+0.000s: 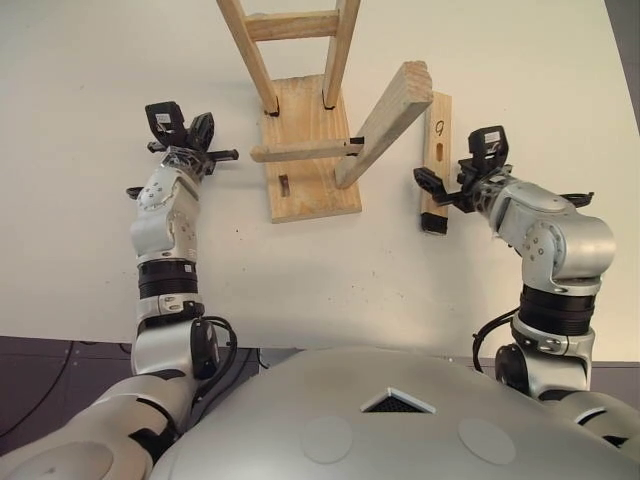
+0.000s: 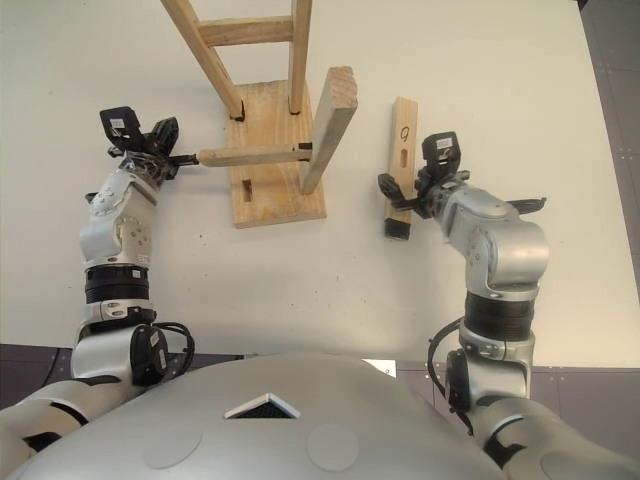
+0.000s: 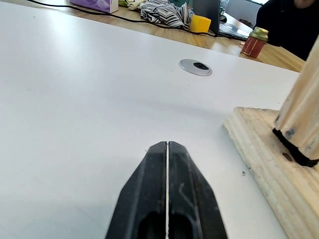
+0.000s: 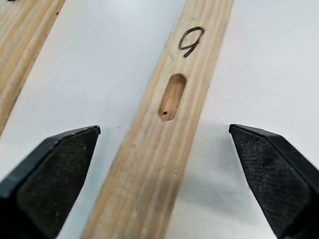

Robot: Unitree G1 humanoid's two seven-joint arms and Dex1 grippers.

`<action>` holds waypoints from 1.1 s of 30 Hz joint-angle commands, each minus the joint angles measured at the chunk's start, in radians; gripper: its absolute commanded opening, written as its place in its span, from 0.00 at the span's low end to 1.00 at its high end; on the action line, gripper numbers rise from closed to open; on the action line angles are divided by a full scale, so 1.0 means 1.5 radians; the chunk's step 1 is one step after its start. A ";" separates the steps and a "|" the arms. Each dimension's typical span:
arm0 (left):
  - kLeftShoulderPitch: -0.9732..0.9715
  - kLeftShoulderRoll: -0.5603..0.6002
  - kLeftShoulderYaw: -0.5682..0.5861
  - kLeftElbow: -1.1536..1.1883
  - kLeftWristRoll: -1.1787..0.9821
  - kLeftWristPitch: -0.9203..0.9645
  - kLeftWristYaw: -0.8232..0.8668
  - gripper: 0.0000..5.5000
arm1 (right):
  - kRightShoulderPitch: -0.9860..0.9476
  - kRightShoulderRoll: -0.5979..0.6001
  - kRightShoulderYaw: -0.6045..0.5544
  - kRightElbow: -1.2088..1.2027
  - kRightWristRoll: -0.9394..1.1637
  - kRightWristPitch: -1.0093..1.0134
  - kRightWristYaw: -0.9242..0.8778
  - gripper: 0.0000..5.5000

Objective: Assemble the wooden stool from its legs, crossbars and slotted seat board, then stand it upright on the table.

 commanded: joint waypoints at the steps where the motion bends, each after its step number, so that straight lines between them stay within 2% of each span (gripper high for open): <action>1: -0.019 -0.027 -0.006 0.042 0.015 -0.032 0.017 0.00 | -0.009 -0.024 0.019 0.011 0.001 -0.002 0.012 0.82; 10: 0.000 -0.083 -0.058 0.044 0.043 -0.046 0.011 0.00 | 0.002 -0.128 0.099 0.059 -0.048 -0.094 0.060 0.55; 16: 0.003 -0.106 -0.060 0.053 0.039 -0.062 0.011 0.00 | -0.018 -0.165 0.109 0.111 -0.084 -0.180 0.074 0.38; 19: -0.009 -0.107 -0.056 0.072 0.033 -0.075 0.002 0.00 | -0.027 -0.147 0.100 0.126 -0.086 -0.222 0.066 0.37; 26: -0.060 -0.091 -0.050 0.116 0.019 -0.089 -0.056 0.00 | -0.084 -0.051 0.000 0.146 -0.070 -0.313 -0.028 0.37; 33: -0.098 -0.091 -0.039 0.146 -0.013 -0.081 -0.135 0.00 | -0.115 -0.012 -0.048 0.194 -0.065 -0.374 -0.069 0.37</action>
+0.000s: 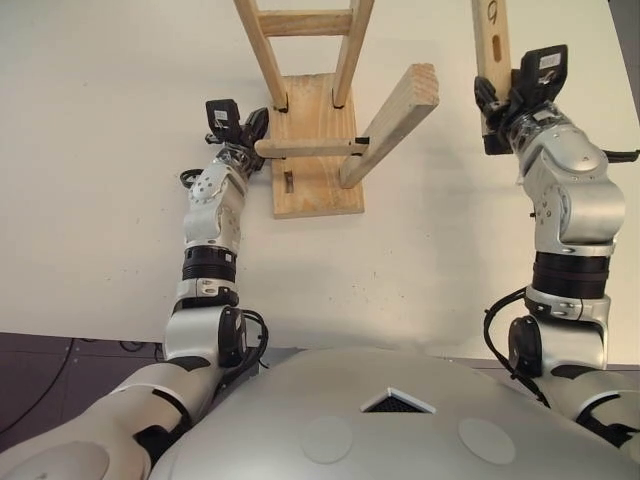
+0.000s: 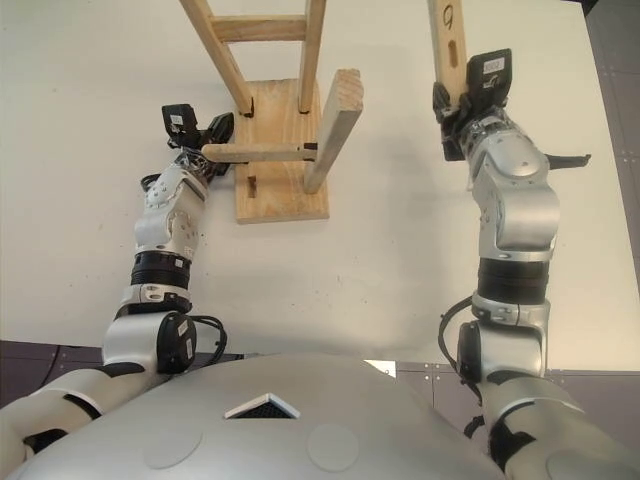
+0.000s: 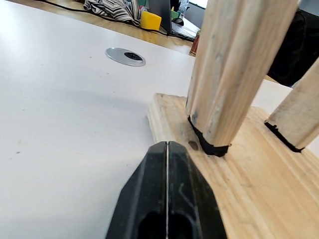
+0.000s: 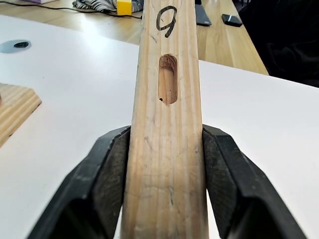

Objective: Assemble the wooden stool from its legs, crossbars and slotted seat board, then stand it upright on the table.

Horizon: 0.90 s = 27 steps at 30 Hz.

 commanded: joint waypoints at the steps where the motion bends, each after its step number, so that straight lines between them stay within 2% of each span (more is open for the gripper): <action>1: -0.043 -0.003 0.020 0.028 -0.048 0.013 -0.059 0.00 | -0.023 0.016 -0.022 0.037 0.013 -0.036 -0.009 0.37; 4: -0.090 -0.002 0.054 0.064 -0.097 0.025 -0.100 0.00 | -0.060 0.036 -0.037 0.051 0.032 -0.072 -0.014 0.37; 7: -0.120 0.019 0.093 0.070 -0.122 0.026 -0.084 0.00 | -0.111 0.055 -0.045 0.062 0.050 -0.118 -0.009 0.37; 11: -0.109 0.115 0.102 0.008 -0.091 0.046 -0.072 0.00 | -0.154 0.102 -0.062 -0.010 0.130 -0.152 0.005 0.37; 14: -0.150 0.189 0.123 -0.054 -0.128 0.115 -0.105 0.08 | -0.173 0.125 -0.088 -0.075 0.248 -0.133 0.045 0.37; 16: -0.194 0.228 0.153 -0.114 -0.203 0.194 -0.136 0.13 | -0.195 0.117 -0.103 -0.090 0.336 -0.102 0.087 0.37; 20: -0.287 0.239 0.204 -0.204 -0.393 0.345 -0.174 0.23 | -0.257 0.072 -0.105 -0.058 0.442 -0.039 0.188 0.37; 23: -0.357 0.198 0.171 -0.288 -0.509 0.448 -0.166 0.32 | -0.321 0.036 -0.076 -0.023 0.491 0.011 0.287 0.37; 27: -0.403 0.189 0.115 -0.353 -0.562 0.521 -0.169 0.45 | -0.377 0.001 -0.024 0.009 0.482 0.021 0.397 0.37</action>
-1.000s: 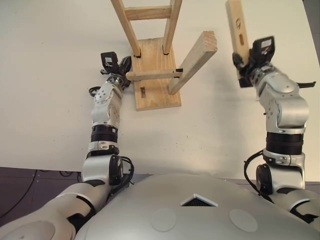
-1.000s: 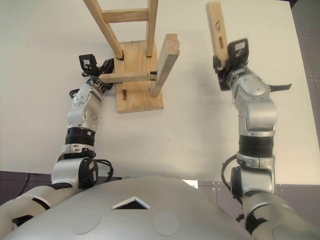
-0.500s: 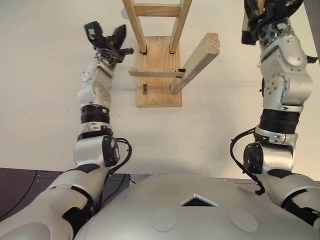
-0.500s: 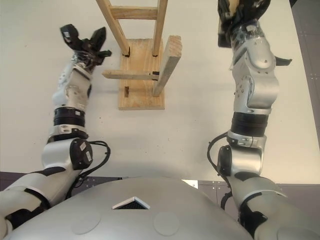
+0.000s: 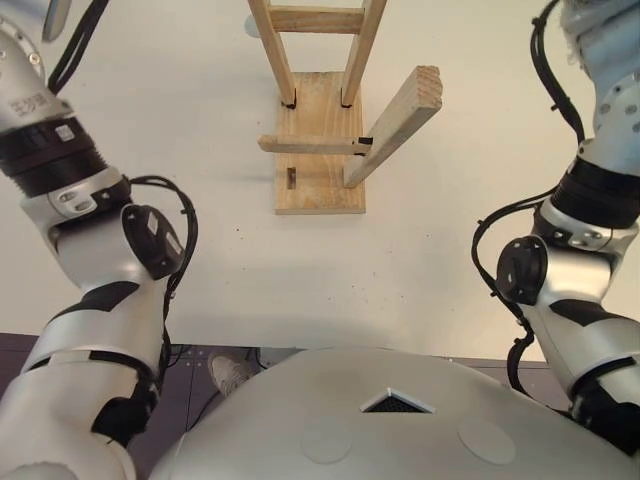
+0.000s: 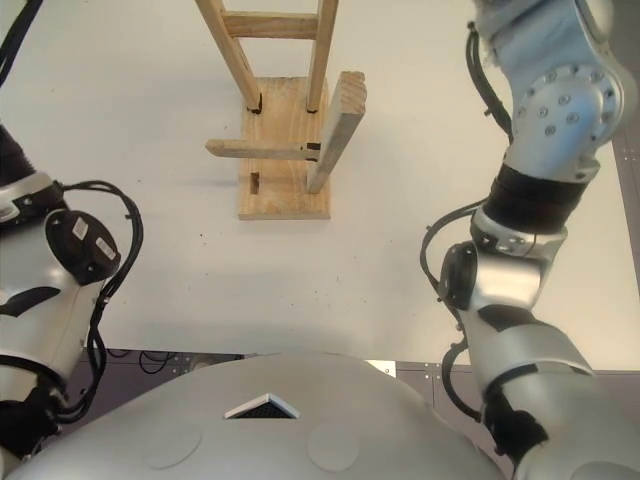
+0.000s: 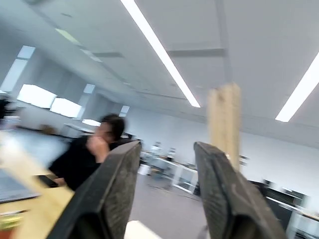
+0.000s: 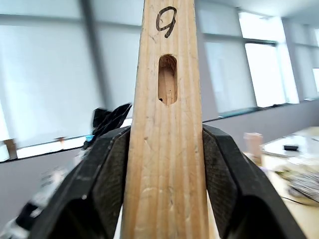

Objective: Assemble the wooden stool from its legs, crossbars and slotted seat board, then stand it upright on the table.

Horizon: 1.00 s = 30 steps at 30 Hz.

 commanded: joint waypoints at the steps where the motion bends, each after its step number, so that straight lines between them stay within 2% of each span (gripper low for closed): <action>1: -0.038 0.007 -0.035 -0.048 -0.032 0.053 -0.003 0.47 | -0.058 -0.044 0.035 0.027 0.002 0.013 0.088 0.37; 3: -0.039 0.014 -0.034 -0.051 -0.039 0.063 0.003 0.54 | -0.064 -0.055 0.040 0.034 0.005 0.018 0.120 0.37; 4: -0.034 0.017 -0.031 -0.055 -0.045 0.068 0.003 0.55 | -0.064 -0.060 0.042 0.037 0.006 0.019 0.133 0.37; 12: -0.014 0.048 -0.013 -0.090 -0.161 0.141 -0.031 0.55 | -0.037 -0.093 0.068 0.015 -0.001 0.031 0.212 0.37; 27: -0.012 0.059 -0.045 -0.111 -0.150 0.124 -0.037 0.55 | -0.029 -0.114 0.117 0.001 -0.058 0.007 0.253 0.37; 30: -0.011 0.060 -0.048 -0.114 -0.158 0.126 -0.039 0.63 | -0.030 -0.113 0.117 0.004 -0.065 0.006 0.260 0.37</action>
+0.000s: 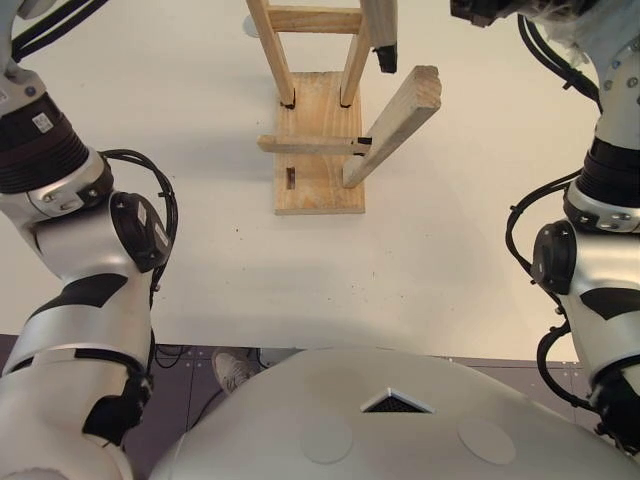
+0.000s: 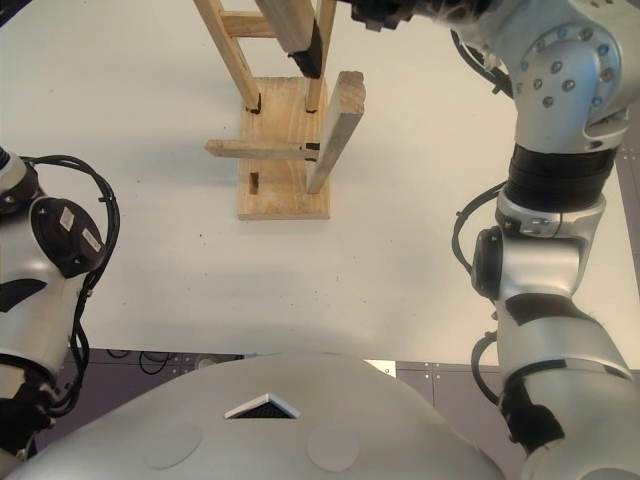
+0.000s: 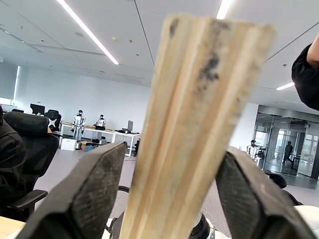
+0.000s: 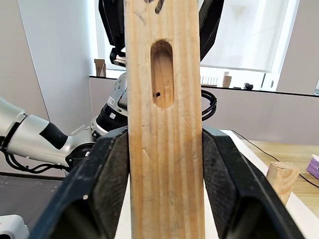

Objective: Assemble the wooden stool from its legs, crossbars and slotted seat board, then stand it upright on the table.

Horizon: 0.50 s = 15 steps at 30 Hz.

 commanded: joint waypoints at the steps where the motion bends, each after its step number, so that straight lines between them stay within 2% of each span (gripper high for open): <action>1: -0.006 0.002 -0.007 -0.010 -0.004 -0.002 0.002 0.66 | -0.005 -0.016 0.005 -0.008 -0.008 -0.005 0.011 0.37; 5: -0.023 0.004 0.014 0.009 -0.036 -0.001 0.012 0.66 | -0.001 -0.020 0.006 -0.007 -0.002 0.006 0.019 0.37; 10: -0.032 0.015 0.018 0.013 -0.071 0.009 0.014 0.55 | 0.017 -0.027 0.019 -0.021 -0.001 0.016 0.034 0.37; 13: -0.028 0.012 0.009 0.006 -0.078 0.007 0.017 0.44 | 0.019 -0.037 0.030 -0.021 -0.006 0.020 0.044 0.37; 15: -0.023 0.011 0.004 0.000 -0.076 0.007 0.014 0.43 | 0.020 -0.042 0.036 -0.022 -0.008 0.023 0.048 0.37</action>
